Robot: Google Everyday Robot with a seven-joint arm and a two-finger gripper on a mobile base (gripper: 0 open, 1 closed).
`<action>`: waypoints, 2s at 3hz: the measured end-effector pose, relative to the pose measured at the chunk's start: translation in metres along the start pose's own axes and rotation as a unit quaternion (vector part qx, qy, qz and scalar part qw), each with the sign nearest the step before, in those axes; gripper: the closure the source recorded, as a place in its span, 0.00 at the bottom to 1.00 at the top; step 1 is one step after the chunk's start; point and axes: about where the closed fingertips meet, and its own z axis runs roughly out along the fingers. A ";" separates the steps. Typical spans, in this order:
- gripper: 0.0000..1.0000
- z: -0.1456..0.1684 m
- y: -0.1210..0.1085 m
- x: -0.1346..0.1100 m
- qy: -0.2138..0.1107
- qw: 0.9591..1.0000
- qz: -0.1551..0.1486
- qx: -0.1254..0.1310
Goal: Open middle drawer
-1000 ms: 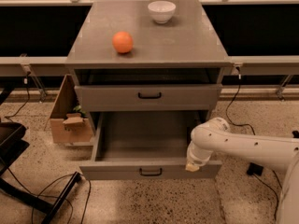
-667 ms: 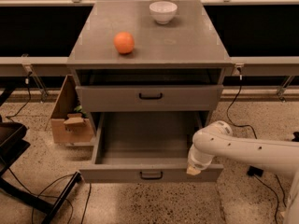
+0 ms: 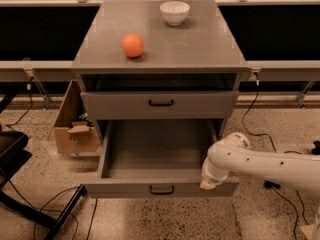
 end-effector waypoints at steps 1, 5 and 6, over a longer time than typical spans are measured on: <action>1.00 -0.002 0.009 0.004 -0.001 1.000 0.000 0.011; 1.00 -0.014 0.029 0.009 -0.012 0.999 0.000 0.050; 1.00 -0.014 0.029 0.009 -0.012 0.999 0.000 0.050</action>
Offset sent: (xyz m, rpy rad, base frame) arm -0.4788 -0.0932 0.1603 -0.1506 -1.0046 -0.0992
